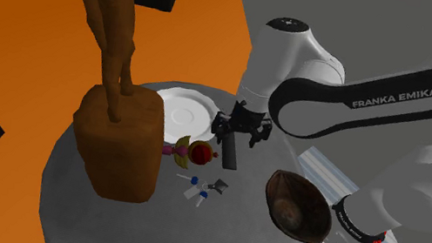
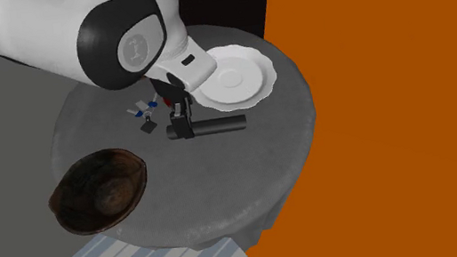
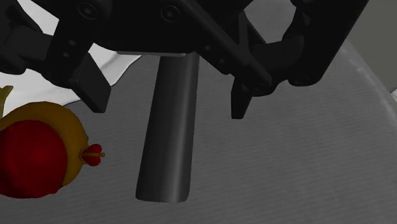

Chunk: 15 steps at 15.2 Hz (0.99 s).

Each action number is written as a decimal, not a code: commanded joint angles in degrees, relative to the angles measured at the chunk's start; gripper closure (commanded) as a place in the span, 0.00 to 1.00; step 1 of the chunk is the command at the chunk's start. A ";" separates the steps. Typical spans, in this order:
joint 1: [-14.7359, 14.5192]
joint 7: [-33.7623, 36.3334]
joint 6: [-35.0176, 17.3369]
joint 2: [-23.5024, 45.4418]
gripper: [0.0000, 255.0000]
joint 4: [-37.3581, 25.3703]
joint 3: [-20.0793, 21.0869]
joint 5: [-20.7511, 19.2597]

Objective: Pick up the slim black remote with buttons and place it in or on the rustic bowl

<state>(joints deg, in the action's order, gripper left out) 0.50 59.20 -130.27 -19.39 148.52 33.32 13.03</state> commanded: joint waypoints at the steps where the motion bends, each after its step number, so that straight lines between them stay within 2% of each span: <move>1: 0.42 1.38 -2.05 1.85 0.00 0.15 0.91 -0.47; 6: 1.30 2.71 -7.46 5.76 0.00 1.92 2.28 -2.00; 14: 1.29 2.71 -7.45 5.75 0.00 1.91 2.26 -2.00; 15: 1.29 2.71 -7.45 5.75 1.00 1.91 2.26 -2.00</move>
<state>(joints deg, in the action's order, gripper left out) 1.79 61.92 -137.72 -13.64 150.44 35.58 11.03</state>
